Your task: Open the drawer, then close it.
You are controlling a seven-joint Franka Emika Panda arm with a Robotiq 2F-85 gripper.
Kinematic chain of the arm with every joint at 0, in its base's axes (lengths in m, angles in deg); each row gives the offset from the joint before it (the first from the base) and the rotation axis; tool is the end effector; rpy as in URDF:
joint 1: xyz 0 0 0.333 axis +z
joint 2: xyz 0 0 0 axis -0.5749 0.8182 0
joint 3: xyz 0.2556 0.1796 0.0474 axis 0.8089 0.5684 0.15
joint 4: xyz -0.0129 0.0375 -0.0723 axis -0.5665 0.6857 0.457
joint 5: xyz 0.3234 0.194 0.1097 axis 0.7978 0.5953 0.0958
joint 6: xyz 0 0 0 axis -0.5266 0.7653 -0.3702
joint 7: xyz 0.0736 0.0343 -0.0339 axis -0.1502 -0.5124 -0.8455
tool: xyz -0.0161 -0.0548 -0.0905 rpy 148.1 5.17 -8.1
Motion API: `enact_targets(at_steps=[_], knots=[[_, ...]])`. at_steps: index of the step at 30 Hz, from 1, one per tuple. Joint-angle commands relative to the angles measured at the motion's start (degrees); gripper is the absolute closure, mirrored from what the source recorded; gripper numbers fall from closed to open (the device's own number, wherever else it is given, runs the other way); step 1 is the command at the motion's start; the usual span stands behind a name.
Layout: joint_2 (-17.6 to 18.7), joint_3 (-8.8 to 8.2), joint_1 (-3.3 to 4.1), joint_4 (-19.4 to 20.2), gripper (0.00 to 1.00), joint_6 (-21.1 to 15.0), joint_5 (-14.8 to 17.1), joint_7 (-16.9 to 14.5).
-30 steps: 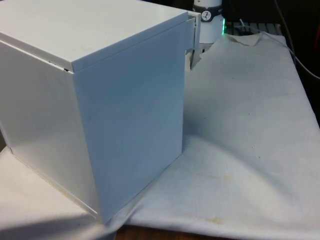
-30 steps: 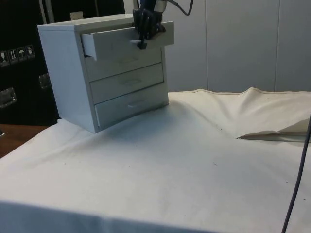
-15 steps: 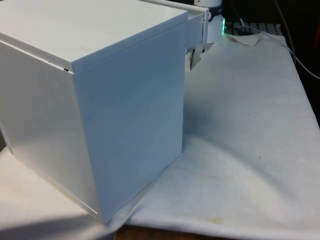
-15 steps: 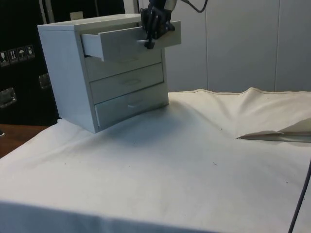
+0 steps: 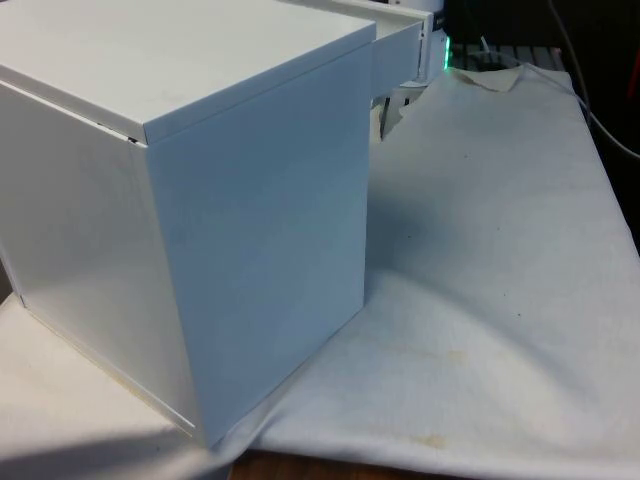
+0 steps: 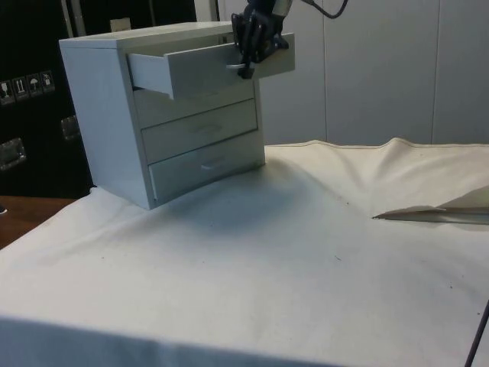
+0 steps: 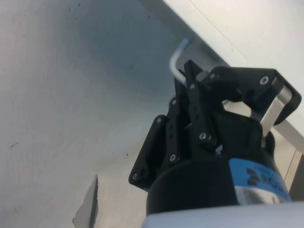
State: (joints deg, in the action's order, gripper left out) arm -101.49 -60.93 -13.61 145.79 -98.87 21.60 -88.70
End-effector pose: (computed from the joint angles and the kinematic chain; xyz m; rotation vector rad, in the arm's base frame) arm 0.4428 -0.0737 0.4034 2.3651 1.4416 0.5131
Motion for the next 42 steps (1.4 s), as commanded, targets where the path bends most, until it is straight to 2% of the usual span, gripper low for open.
enact_targets(at_steps=[1,2,8,9,10,12,18,19,20,27,29,30,37,39,40,42], knots=[[-0.3,0.00,0.00,0.3,0.99,0.0,-0.1,-0.1],[-1.3,0.69,-0.69,0.9,0.99,0.3,-1.3,0.4],[-3.4,0.80,-0.74,2.6,0.99,0.5,-1.9,0.5],[-2.9,0.00,0.00,2.3,0.99,0.1,-0.9,-0.1],[-3.8,0.80,-0.74,2.8,0.99,0.6,-2.0,0.5],[-4.4,0.80,-0.80,3.4,0.99,0.5,-2.1,0.5],[-6.3,0.86,-0.80,5.1,0.99,0.5,-2.6,0.5],[-5.9,0.00,-0.06,4.9,0.99,0.2,-1.7,0.0],[-6.6,0.86,-0.80,5.3,0.99,0.5,-2.7,0.5],[-7.4,0.63,-0.52,6.2,0.99,0.3,-2.5,0.4],[-7.3,0.06,-0.06,6.2,0.99,0.2,-1.9,0.1],[-7.4,0.40,-0.29,6.2,0.99,0.3,-2.3,0.3],[-7.3,0.11,-0.06,6.2,0.99,0.2,-2.1,0.3],[-7.3,0.06,-0.06,6.2,0.96,0.2,-2.0,0.2],[-7.3,0.00,0.00,6.2,0.87,0.2,-2.0,0.2],[-7.3,0.00,0.00,6.2,0.77,0.2,-2.0,0.2]])
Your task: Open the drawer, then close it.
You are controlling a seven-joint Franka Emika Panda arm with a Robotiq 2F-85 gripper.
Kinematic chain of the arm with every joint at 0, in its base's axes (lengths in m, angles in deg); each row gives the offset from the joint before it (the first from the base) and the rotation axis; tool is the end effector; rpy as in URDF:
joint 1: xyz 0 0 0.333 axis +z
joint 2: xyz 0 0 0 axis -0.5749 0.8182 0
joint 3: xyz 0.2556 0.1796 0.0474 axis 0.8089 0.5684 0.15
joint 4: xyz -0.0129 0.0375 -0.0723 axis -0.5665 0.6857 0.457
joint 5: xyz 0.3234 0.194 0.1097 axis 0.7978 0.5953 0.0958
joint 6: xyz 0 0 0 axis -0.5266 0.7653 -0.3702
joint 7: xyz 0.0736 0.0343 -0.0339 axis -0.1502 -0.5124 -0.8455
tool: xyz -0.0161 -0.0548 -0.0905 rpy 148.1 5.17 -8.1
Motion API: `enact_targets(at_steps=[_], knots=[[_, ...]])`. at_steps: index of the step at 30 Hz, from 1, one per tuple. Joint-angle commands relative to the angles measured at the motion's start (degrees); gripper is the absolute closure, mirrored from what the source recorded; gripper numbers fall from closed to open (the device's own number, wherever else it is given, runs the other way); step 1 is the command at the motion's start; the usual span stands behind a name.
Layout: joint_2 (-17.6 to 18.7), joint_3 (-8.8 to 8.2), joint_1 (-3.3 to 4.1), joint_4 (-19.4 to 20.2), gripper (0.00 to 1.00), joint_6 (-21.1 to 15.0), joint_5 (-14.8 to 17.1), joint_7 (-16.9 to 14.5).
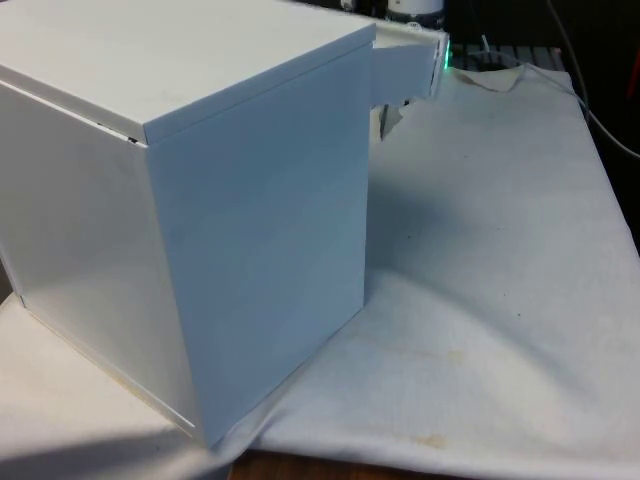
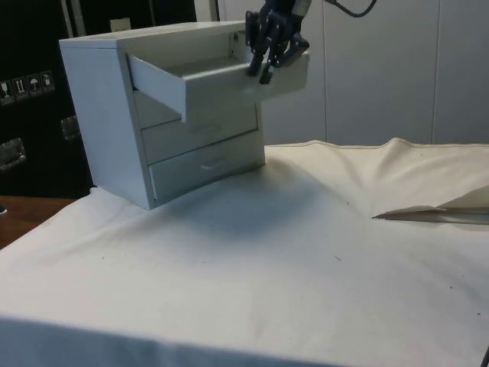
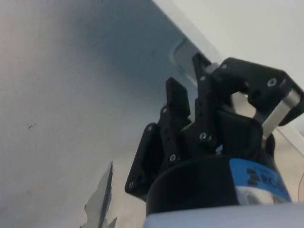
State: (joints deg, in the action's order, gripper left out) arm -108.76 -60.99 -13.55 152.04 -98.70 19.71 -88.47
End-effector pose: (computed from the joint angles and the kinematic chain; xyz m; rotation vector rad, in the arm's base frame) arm 0.4083 -0.0599 0.4007 2.3642 1.4924 0.5711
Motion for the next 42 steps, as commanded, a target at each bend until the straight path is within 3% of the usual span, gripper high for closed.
enact_targets(at_steps=[1,11,13,19,20,21,29,30,31,37,38,39,42], knots=[[-0.1,0.06,-0.06,0.0,0.71,0.1,-0.1,0.0],[-0.1,0.00,0.00,0.0,0.19,0.1,0.0,-0.1],[0.0,0.00,0.00,0.2,0.04,0.0,0.0,0.0],[-1.9,2.41,-0.80,2.1,0.00,0.4,-0.9,1.8],[-1.5,1.60,0.17,1.9,0.00,0.0,0.0,1.1],[-2.2,2.75,-0.92,2.5,0.00,0.4,-1.0,2.1],[-6.2,5.61,-1.09,6.1,0.00,1.1,-1.2,4.1],[-5.7,4.30,0.11,5.8,0.00,0.9,-0.2,3.0],[-6.5,5.84,-1.09,6.4,0.00,1.2,-1.2,4.3],[-7.7,6.30,-0.57,7.6,0.00,1.3,-0.7,4.5],[-7.7,5.61,0.11,7.7,0.00,1.0,-0.2,3.8],[-7.7,6.25,-0.52,7.7,0.00,1.3,-0.7,4.4],[-7.7,6.02,-0.29,7.7,0.00,1.1,-0.5,4.2]])
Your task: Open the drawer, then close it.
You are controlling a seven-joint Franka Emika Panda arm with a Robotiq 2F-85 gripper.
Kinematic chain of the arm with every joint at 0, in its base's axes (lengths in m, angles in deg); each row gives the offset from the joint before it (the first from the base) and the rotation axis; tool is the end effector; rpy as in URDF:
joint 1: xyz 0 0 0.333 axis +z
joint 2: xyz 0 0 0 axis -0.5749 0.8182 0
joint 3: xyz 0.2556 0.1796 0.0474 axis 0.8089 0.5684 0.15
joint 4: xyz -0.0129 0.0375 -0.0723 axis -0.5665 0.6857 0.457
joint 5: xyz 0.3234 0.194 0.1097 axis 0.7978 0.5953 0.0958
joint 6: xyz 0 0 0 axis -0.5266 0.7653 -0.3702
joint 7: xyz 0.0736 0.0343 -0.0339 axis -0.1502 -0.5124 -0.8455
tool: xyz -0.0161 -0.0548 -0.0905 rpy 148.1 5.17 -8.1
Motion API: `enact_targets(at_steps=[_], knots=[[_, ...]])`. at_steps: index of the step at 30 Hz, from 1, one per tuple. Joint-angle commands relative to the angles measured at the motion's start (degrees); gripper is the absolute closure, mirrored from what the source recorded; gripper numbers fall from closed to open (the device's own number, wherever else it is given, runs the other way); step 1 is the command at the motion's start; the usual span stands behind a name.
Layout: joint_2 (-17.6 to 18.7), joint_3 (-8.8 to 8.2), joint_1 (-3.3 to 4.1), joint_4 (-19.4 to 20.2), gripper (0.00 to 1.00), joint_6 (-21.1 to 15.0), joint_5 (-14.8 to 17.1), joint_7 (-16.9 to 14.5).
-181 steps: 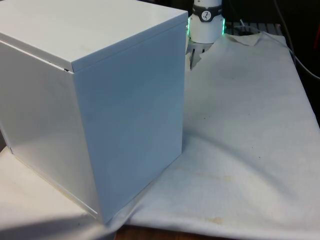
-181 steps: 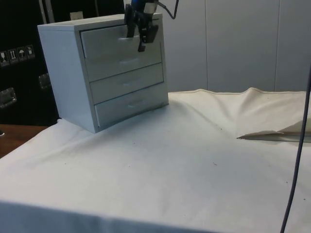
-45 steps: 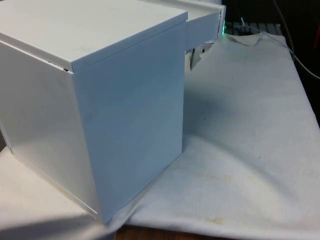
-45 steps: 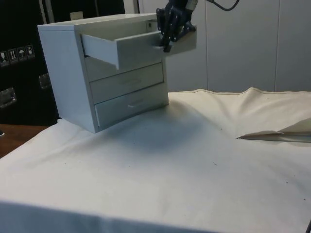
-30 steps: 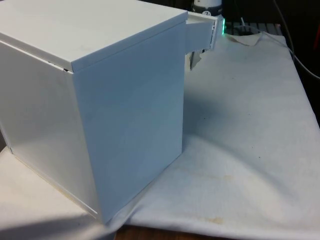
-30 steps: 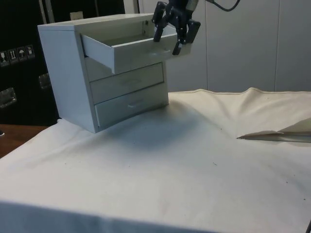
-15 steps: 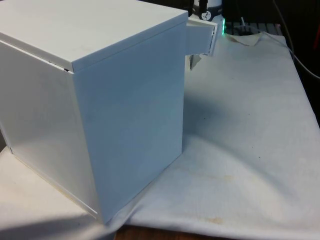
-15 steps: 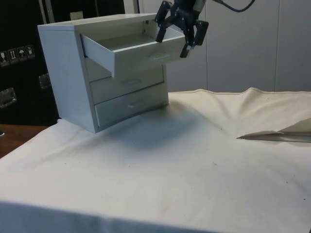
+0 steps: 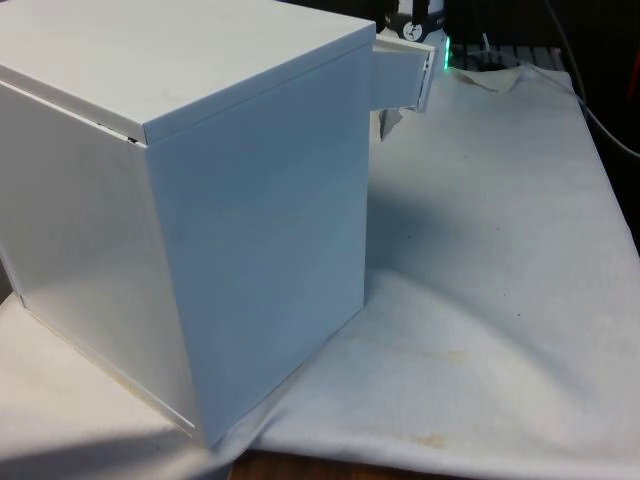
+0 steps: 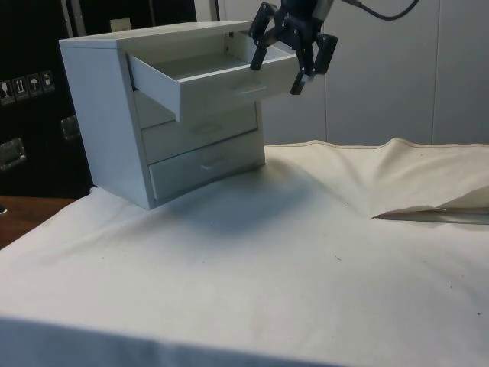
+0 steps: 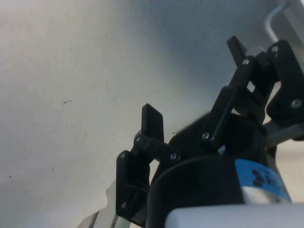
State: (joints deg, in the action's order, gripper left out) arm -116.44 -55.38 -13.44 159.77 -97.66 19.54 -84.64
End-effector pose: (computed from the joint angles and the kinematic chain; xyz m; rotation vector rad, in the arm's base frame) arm 0.3680 -0.0076 0.3937 2.3565 1.5747 0.6163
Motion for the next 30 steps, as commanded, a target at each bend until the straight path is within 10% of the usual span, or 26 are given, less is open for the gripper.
enact_targets(at_steps=[1,7,23,30], knots=[[0.0,0.34,-0.34,-0.1,0.00,0.1,-0.3,0.3],[0.1,0.23,-0.23,-0.1,0.05,0.2,-0.2,0.1],[0.5,0.34,-0.34,-0.4,0.98,0.2,-0.4,0.0],[2.6,1.09,-0.97,-2.1,1.00,0.3,-1.5,-0.3]])
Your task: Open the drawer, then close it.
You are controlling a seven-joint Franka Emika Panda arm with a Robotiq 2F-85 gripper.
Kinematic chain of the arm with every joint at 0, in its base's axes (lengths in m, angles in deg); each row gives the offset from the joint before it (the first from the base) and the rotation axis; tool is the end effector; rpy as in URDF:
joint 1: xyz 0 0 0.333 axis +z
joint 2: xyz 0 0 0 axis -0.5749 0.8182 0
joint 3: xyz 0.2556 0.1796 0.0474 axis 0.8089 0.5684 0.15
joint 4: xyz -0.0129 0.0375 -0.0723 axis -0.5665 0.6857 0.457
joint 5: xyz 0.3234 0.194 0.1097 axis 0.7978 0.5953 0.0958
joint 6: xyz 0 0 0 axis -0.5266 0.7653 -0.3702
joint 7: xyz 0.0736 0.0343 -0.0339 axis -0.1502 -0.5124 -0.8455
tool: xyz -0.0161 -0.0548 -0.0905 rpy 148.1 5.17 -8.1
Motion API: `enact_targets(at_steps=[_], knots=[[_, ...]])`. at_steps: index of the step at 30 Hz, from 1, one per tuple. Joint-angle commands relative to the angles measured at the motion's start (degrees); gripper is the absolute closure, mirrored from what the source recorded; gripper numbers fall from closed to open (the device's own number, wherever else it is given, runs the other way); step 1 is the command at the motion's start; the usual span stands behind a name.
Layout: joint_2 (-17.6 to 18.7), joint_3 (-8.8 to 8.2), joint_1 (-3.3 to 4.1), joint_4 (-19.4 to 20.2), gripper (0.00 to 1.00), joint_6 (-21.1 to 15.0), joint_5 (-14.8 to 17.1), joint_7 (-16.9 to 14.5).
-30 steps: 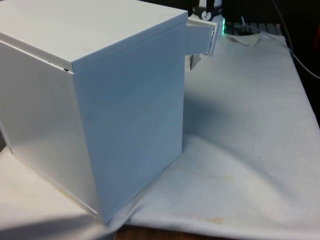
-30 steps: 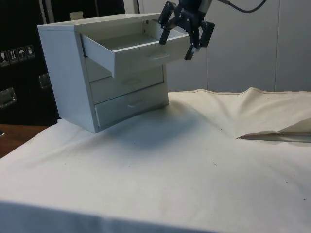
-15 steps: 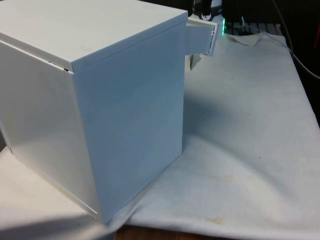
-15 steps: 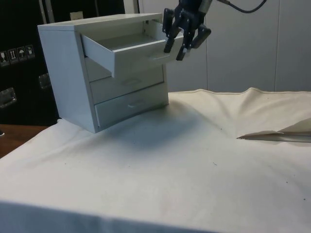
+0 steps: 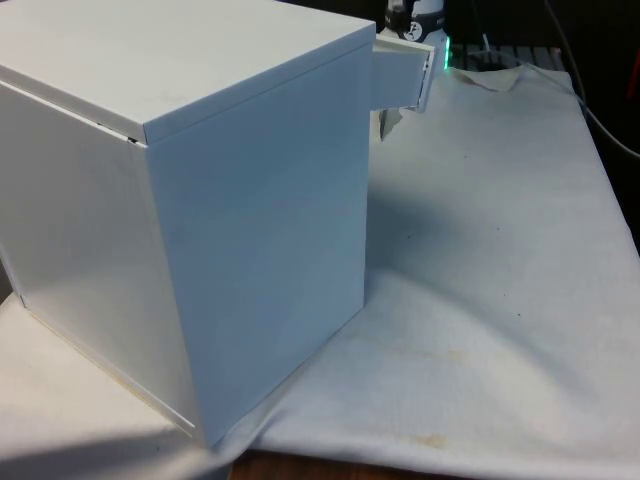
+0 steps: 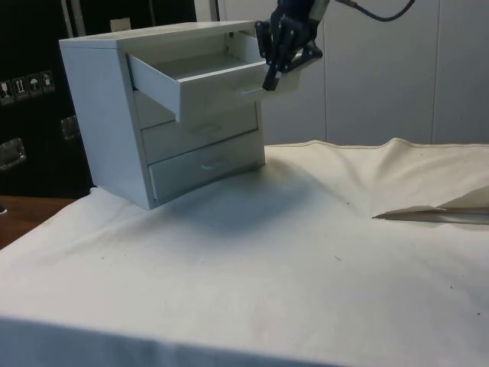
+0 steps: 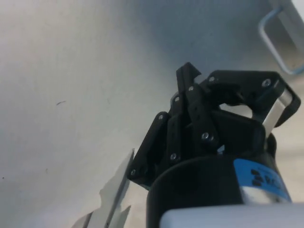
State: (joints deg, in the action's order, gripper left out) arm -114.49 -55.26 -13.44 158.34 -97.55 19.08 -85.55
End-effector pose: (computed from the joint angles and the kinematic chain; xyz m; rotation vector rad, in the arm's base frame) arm 0.3760 -0.0092 0.3931 2.3316 1.5939 0.5850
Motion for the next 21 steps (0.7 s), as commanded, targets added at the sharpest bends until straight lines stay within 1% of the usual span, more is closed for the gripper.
enact_targets(at_steps=[1,3,4,5,12,13,14,19,20,21], knots=[[1.0,1.03,-1.03,-0.9,1.00,0.2,-1.3,0.6],[1.7,1.09,-1.09,-1.4,1.00,0.1,-1.8,0.7],[1.2,0.11,0.00,-0.9,1.00,0.0,-0.7,0.0],[2.1,1.15,-1.15,-1.7,1.00,0.1,-2.1,0.8],[4.5,1.32,-1.32,-3.6,1.00,0.0,-4.0,1.4],[4.0,0.17,0.00,-3.1,1.00,0.0,-2.7,0.4],[4.8,1.32,-1.32,-3.8,1.00,0.0,-4.3,1.5],[6.4,1.32,-1.43,-5.2,1.00,0.0,-6.2,2.8],[6.9,1.32,-1.43,-5.6,1.00,0.1,-7.1,3.4],[6.5,0.23,0.00,-5.0,1.00,0.0,-5.8,2.4]])
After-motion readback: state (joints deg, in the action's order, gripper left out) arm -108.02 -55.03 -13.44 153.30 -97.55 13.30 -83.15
